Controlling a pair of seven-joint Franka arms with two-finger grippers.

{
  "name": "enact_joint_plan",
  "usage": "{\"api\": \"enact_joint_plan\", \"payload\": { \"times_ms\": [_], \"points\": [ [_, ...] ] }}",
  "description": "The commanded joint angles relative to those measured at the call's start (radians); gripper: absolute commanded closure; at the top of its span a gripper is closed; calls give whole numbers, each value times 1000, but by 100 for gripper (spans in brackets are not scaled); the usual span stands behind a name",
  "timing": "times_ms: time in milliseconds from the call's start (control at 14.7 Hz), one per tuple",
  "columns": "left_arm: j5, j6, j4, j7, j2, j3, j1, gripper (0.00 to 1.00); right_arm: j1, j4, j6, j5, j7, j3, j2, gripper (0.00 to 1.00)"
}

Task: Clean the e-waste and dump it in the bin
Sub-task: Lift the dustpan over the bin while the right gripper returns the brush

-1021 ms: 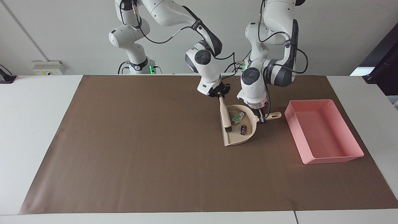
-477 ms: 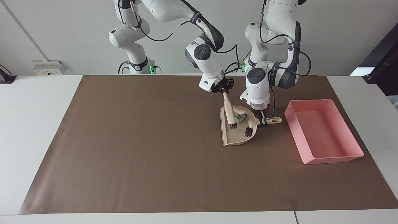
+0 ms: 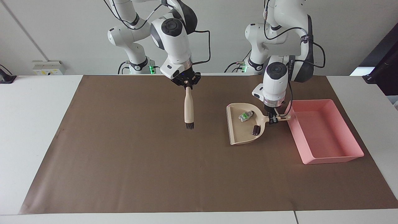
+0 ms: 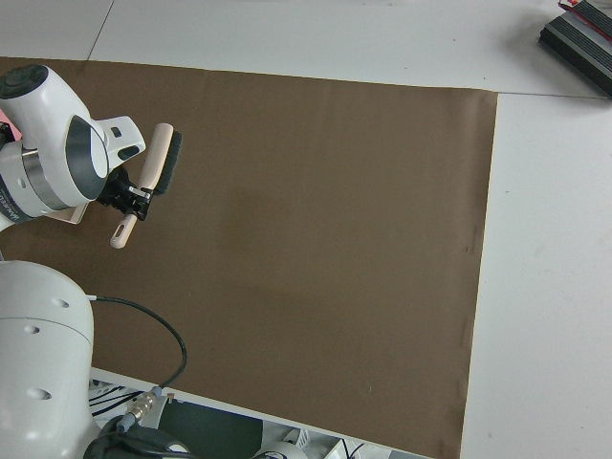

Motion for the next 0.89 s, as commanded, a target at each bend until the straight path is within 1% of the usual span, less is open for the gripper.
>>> {"api": "enact_joint_plan", "payload": {
  "times_ms": [0,68,204,340,477,613,681,817],
  "points": [
    [-44,-78,85,106,-18,3,66,100,-181,-24,-72,-23,-178,14,-25,100],
    [-49,-83,97,132,-18,2,110,100,-245,-34,-81,-34,-254,14,-30,100],
    [-131,-84,138,221,-20,5,194,100,-369,-76,-81,-64,-404,14,-39,100],
    [-199,-87,186,331,-12,5,290,100,-477,-148,-31,-83,-519,14,-39,100],
    [-247,-95,218,423,-3,5,371,100,-554,-240,79,-103,-562,14,-43,100],
    [-314,-97,250,495,11,6,452,100,-607,-306,165,-104,-621,14,-63,100],
    [-313,-98,278,517,29,13,472,100,-632,-328,198,-104,-621,14,-71,100],
    [-308,-89,306,584,46,32,514,100,-669,-356,213,-104,-630,14,-70,100]
  ]
}}
